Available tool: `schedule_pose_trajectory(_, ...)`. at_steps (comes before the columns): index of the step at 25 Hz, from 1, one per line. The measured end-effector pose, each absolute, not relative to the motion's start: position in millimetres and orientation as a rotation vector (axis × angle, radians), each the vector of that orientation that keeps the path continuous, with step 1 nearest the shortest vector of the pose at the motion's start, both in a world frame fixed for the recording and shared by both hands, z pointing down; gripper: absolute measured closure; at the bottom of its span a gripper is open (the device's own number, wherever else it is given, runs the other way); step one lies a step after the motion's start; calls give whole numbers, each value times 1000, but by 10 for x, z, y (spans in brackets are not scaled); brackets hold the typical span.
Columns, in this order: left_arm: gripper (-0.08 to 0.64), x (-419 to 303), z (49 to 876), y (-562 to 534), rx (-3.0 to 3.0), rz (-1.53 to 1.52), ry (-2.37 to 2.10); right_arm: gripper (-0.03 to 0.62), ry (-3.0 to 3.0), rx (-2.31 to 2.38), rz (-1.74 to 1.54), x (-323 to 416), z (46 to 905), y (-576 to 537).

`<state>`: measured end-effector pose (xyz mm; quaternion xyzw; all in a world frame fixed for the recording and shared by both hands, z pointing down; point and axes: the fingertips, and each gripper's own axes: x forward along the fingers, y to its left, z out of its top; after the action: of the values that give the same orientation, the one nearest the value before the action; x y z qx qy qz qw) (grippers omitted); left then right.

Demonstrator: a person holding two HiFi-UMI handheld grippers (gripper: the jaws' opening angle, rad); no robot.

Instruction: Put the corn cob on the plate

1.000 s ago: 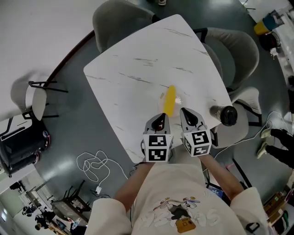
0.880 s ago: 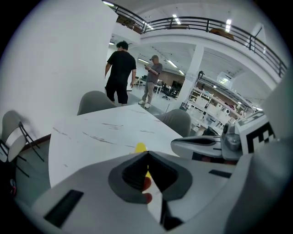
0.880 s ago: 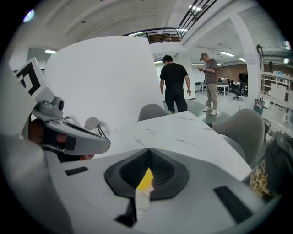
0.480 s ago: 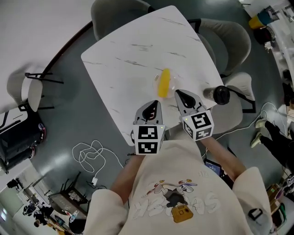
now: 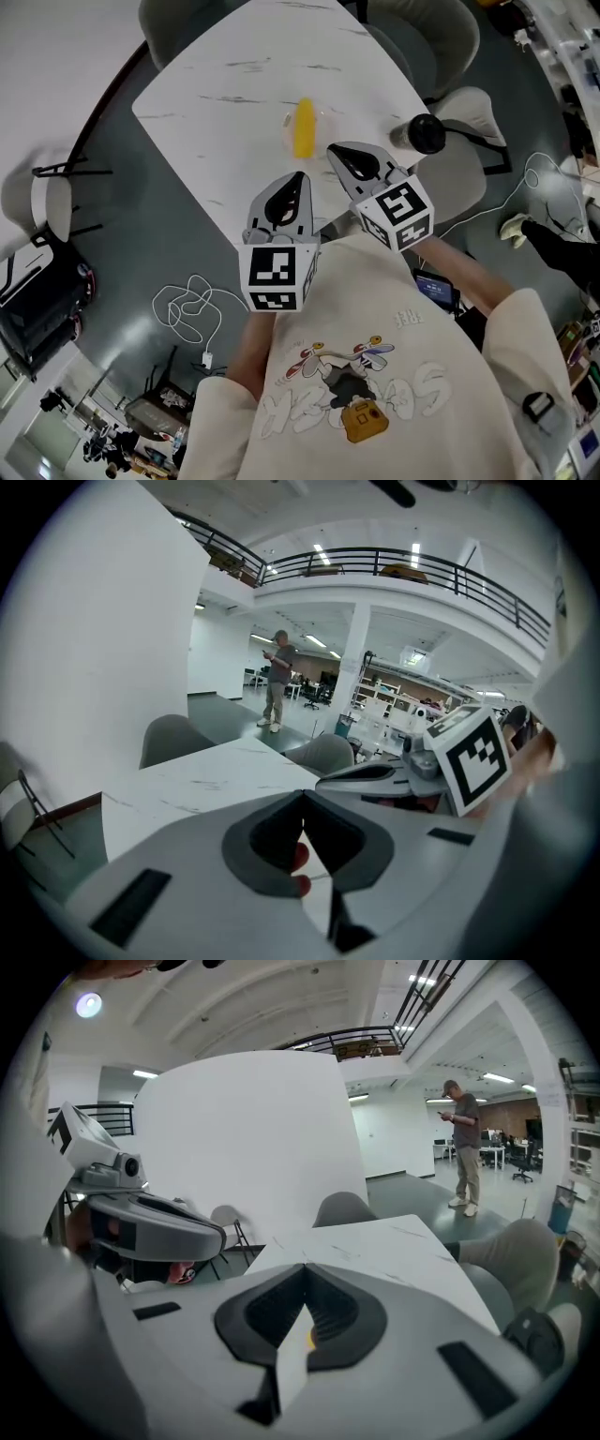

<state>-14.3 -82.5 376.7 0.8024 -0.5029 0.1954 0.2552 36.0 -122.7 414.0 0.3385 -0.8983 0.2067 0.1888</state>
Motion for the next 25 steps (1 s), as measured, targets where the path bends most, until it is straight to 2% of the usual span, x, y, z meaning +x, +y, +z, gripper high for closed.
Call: schedule_pose_trajectory(25,554,-249,3804,-765,2108,505,-1394,589,-2547,896,616,218,4071,-1028)
